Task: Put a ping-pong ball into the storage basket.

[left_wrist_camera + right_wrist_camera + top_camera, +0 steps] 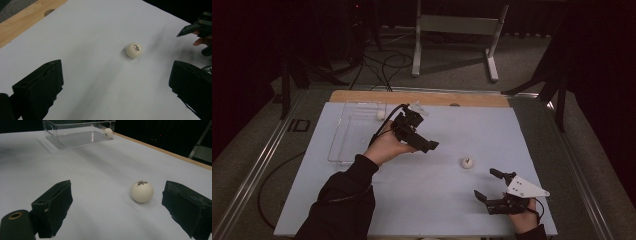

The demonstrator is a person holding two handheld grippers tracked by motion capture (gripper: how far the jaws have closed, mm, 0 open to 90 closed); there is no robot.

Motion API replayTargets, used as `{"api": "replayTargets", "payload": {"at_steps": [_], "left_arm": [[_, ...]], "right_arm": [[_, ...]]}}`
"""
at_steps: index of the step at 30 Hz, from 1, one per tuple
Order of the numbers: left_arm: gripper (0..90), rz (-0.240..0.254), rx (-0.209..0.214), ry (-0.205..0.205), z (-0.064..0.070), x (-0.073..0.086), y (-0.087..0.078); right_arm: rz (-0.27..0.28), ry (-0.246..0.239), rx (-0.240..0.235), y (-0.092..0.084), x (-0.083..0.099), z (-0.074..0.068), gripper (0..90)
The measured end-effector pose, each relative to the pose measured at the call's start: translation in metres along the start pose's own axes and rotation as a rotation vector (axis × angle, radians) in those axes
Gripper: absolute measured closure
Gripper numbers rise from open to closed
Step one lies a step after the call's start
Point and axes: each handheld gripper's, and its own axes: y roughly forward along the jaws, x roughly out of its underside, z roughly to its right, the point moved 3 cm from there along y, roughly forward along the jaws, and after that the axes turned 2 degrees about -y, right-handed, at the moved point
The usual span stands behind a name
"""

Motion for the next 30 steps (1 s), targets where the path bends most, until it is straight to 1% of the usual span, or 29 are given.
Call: {"api": "replayTargets", "payload": {"at_steps": [2,5,7,8,9,11,12,14,15,19,21,22,25,29,30], "left_arm": [[0.6,-0.007,0.007,0.011,0.003,-0.002,0.003],[0.6,-0.007,0.018,0.014,0.007,-0.004,0.009],[0.6,-0.012,0.035,0.024,0.009,-0.005,0.013],[0.6,-0.010,0.033,0.021,0.010,-0.005,0.016],[0.6,-0.018,0.036,0.029,0.011,-0.006,0.018],[0.6,-0.016,0.035,0.029,0.013,-0.007,0.022],[0.6,-0.018,0.045,0.031,0.014,-0.007,0.024],[0.6,-0.018,0.045,0.032,0.016,-0.008,0.028],[0.6,-0.014,0.054,0.029,0.017,-0.009,0.030],[0.6,-0.017,0.060,0.042,0.020,-0.010,0.037],[0.6,-0.019,0.072,0.048,0.022,-0.010,0.042],[0.6,-0.021,0.067,0.045,0.023,-0.010,0.044],[0.6,-0.023,0.070,0.045,0.024,-0.010,0.050],[0.6,-0.029,0.077,0.055,0.027,-0.010,0.058],[0.6,-0.027,0.071,0.056,0.028,-0.010,0.060]], "right_arm": [[0.000,0.000,0.001,0.000,0.000,0.000,9.2],[0.000,-0.001,0.001,0.000,0.000,0.000,9.2],[-0.001,-0.002,-0.001,0.000,0.000,0.000,9.2],[0.000,-0.002,-0.001,0.000,0.000,0.000,9.2],[0.001,-0.001,-0.001,0.000,0.000,0.000,9.2],[0.000,-0.002,-0.002,0.000,0.000,0.000,9.2],[0.000,-0.002,-0.002,0.000,0.000,0.000,9.2],[0.000,-0.001,-0.002,0.000,0.000,0.000,9.2],[0.000,-0.001,-0.001,0.000,0.000,0.000,9.2],[0.000,0.001,-0.004,0.000,0.000,0.000,9.2],[0.000,-0.001,-0.004,0.000,0.000,0.000,9.2],[0.000,-0.001,-0.003,0.000,0.000,0.000,9.2],[0.001,-0.001,-0.003,0.000,0.000,0.000,9.2],[0.000,0.002,-0.006,0.000,0.000,0.000,9.2],[0.002,0.000,-0.008,0.000,0.000,0.000,9.2]]}}
